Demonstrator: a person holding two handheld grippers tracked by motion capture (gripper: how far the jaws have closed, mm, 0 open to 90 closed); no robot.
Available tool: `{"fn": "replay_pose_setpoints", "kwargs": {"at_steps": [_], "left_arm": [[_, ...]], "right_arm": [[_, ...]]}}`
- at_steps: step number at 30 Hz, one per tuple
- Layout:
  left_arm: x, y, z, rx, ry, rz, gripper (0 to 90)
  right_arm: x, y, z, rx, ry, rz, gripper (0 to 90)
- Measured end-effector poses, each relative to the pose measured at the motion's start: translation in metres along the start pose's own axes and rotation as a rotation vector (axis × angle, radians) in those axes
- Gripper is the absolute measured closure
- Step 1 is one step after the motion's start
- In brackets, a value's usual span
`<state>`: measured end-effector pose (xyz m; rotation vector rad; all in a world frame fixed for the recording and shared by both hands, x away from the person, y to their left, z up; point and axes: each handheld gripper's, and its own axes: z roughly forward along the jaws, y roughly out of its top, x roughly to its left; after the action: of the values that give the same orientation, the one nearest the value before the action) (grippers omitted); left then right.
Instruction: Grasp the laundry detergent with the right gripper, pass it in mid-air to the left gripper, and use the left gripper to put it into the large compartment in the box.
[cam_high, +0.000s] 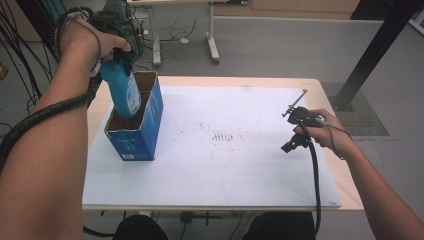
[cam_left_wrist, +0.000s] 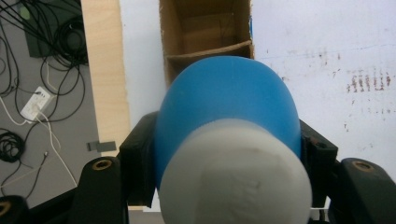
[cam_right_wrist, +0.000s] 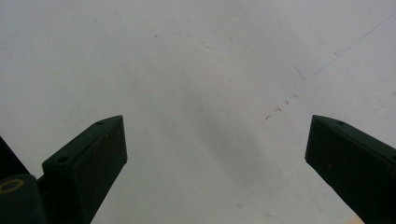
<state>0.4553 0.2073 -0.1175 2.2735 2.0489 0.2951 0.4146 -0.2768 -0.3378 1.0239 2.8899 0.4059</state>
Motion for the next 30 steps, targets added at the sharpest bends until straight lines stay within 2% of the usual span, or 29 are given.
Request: {"fn": "replay_pose_setpoints", "kwargs": {"at_steps": [8, 20, 30], "left_arm": [[0.0, -0.002, 0.027, 0.017, -0.005, 0.003, 37.8], [0.003, -0.008, 0.064, 0.039, -0.02, -0.004, 37.8], [0.003, -0.012, 0.083, 0.038, -0.021, -0.008, 37.8]], "right_arm": [[-0.002, -0.003, 0.001, -0.007, 0.009, 0.012, 5.4], [-0.002, -0.002, 0.001, -0.003, -0.002, 0.007, 5.5], [-0.002, -0.003, -0.001, -0.001, -0.011, 0.014, 5.5]]}}
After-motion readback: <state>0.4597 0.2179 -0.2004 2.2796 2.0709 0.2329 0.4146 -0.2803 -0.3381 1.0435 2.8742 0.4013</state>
